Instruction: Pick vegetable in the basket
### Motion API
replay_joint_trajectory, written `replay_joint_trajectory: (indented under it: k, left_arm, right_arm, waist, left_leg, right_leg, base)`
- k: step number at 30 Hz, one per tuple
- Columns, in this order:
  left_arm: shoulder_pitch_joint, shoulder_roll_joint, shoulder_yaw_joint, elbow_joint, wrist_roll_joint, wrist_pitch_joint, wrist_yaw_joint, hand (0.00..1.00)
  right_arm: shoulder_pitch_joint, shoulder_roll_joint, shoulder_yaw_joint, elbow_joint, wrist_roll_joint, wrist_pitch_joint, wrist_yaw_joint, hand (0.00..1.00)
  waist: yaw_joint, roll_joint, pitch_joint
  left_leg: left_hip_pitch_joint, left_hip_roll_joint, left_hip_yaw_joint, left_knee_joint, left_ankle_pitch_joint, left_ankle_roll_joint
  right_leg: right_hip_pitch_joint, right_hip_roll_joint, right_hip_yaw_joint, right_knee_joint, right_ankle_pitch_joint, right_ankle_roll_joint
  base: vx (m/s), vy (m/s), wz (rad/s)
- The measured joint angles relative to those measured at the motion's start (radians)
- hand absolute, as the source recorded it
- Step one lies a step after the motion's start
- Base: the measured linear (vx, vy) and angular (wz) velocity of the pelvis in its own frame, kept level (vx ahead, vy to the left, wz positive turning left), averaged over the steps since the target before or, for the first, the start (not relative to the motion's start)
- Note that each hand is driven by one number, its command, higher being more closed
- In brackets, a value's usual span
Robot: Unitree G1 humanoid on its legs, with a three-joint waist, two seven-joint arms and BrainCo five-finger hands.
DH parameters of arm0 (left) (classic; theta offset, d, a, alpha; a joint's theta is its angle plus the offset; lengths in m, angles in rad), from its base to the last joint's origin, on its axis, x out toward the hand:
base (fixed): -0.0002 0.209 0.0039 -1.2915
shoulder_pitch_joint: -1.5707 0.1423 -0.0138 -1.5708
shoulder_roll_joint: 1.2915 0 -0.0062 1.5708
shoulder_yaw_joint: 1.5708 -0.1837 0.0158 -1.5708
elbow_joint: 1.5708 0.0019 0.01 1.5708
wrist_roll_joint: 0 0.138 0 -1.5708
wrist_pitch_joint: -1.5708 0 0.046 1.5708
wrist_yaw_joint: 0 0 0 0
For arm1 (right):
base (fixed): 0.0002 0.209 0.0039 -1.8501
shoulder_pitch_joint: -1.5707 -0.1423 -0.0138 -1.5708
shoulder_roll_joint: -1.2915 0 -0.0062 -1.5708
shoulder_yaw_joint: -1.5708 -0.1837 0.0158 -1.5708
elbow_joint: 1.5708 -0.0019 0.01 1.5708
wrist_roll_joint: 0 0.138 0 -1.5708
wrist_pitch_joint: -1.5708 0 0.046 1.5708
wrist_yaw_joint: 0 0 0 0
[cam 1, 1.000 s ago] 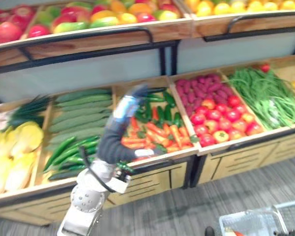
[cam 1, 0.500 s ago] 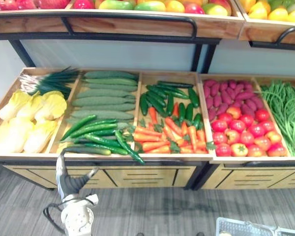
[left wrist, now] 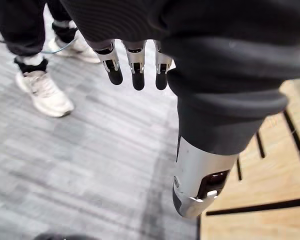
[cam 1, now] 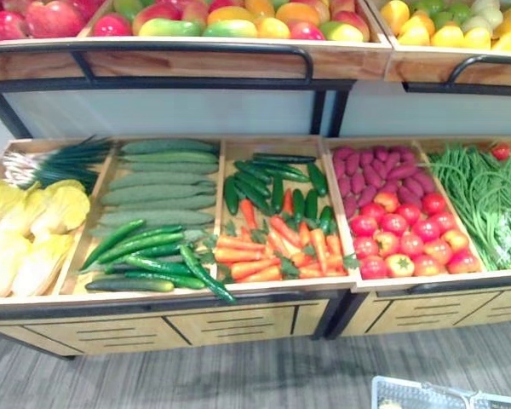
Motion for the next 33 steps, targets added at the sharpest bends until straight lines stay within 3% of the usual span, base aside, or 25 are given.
replay_joint_trajectory:
  k: [2, 7, 11, 17, 22, 27, 28, 30, 31, 32, 33]
  left_arm:
    - [-0.011, 0.007, -0.015, 0.026, -0.001, 0.014, -0.069, 0.00]
    - [-0.045, 0.025, -0.107, 0.048, -0.011, 0.008, -0.132, 0.00]
    - [-0.054, 0.020, -0.197, 0.087, -0.012, 0.007, -0.149, 0.00]
    - [-0.066, 0.018, -0.289, 0.088, -0.013, 0.006, -0.150, 0.00]
    - [-0.071, 0.026, -0.303, 0.119, -0.045, 0.005, -0.150, 0.00]
    - [-0.106, 0.047, -0.341, 0.125, -0.051, 0.004, -0.167, 0.00]
    - [-0.129, 0.062, -0.361, 0.127, -0.050, 0.004, -0.167, 0.00]
    - [-0.164, 0.082, -0.381, 0.129, -0.048, 0.001, -0.165, 0.00]
    - [-0.174, 0.086, -0.383, 0.128, -0.046, -0.001, -0.165, 0.00]
    - [-0.185, 0.084, -0.379, 0.126, -0.038, -0.006, -0.164, 0.00]
    - [-0.190, 0.085, -0.380, 0.125, -0.036, -0.006, -0.164, 0.00]
  right_arm:
    - [-0.026, -0.015, 0.003, 0.035, 0.000, 0.000, 0.003, 1.00]
    - [-0.029, -0.022, 0.030, 0.040, 0.000, -0.001, 0.012, 1.00]
    - [-0.024, -0.020, 0.096, 0.041, 0.000, -0.002, 0.016, 1.00]
    - [-0.014, -0.018, 0.141, 0.078, 0.007, -0.008, 0.017, 1.00]
    - [-0.003, -0.018, 0.151, 0.080, 0.008, -0.008, 0.022, 1.00]
    - [-0.008, -0.008, 0.137, 0.060, 0.030, -0.021, 0.036, 1.00]
    - [-0.010, 0.009, 0.137, 0.026, 0.038, -0.030, 0.035, 1.00]
    - [-0.021, 0.033, 0.164, -0.021, 0.043, -0.044, 0.033, 1.00]
    - [-0.023, 0.043, 0.193, -0.051, 0.048, -0.047, 0.034, 1.00]
    - [-0.057, 0.053, 0.229, -0.076, 0.048, -0.055, 0.033, 1.00]
    - [-0.063, 0.054, 0.231, -0.079, 0.048, -0.057, 0.033, 1.00]
  waist:
    - [-0.011, 0.003, 0.002]
    - [-0.017, 0.012, 0.003]
    - [-0.037, 0.017, 0.007]
    - [-0.037, 0.023, 0.011]
    - [-0.037, 0.021, 0.013]
    - [-0.042, 0.012, 0.069]
    - [-0.042, 0.000, 0.087]
    - [-0.040, -0.012, 0.116]
    - [-0.041, -0.016, 0.126]
    - [-0.041, 0.017, 0.155]
    - [-0.044, 0.016, 0.162]
  left_leg:
    - [0.007, 0.000, 0.005, -0.003, -0.002, -0.002]
    - [0.034, -0.001, 0.031, -0.014, -0.006, -0.005]
    - [0.047, 0.000, 0.050, -0.015, -0.013, -0.014]
    - [0.051, 0.003, 0.056, -0.016, -0.016, -0.015]
    - [0.067, 0.009, 0.075, -0.013, -0.021, -0.016]
    - [0.026, 0.056, 0.107, 0.215, -0.148, -0.007]
    - [-0.007, 0.064, 0.139, 0.269, -0.174, 0.000]
    - [-0.053, 0.098, 0.235, 0.358, -0.225, 0.021]
    - [-0.053, 0.108, 0.293, 0.364, -0.224, 0.042]
    - [-0.055, 0.159, 0.397, 0.350, -0.215, 0.073]
    - [-0.054, 0.162, 0.412, 0.349, -0.214, 0.077]
  right_leg:
    - [0.000, 0.002, 0.013, 0.000, 0.000, 0.000]
    - [0.001, 0.005, 0.040, 0.003, -0.001, -0.001]
    - [-0.003, 0.007, 0.060, 0.008, -0.005, -0.008]
    - [-0.004, 0.012, 0.072, -0.001, -0.006, -0.007]
    - [-0.001, 0.021, 0.093, 0.003, -0.004, -0.006]
    - [-0.058, 0.030, 0.154, 0.178, -0.054, 0.005]
    - [-0.104, 0.032, 0.199, 0.210, -0.044, 0.011]
    - [-0.169, 0.065, 0.258, 0.188, 0.062, 0.005]
    - [-0.182, 0.087, 0.264, 0.099, 0.183, -0.001]
    - [-0.189, 0.102, 0.156, 0.121, 0.210, -0.050]
    - [-0.201, 0.100, 0.111, 0.183, 0.156, -0.083]
  base:
    - [0.06, -0.006, -0.12]
    - [-0.01, -0.011, -0.17]
    - [-0.06, -0.026, -0.14]
    - [-0.04, -0.025, -0.05]
    - [0.02, -0.026, -0.12]
    - [-0.03, 0.021, -0.31]
    - [-0.18, 0.092, -1.13]
    - [-0.27, 0.114, -1.41]
    - [-0.42, 0.150, -1.93]
    - [-0.34, 0.124, -1.73]
    - [-0.31, 0.106, -1.71]
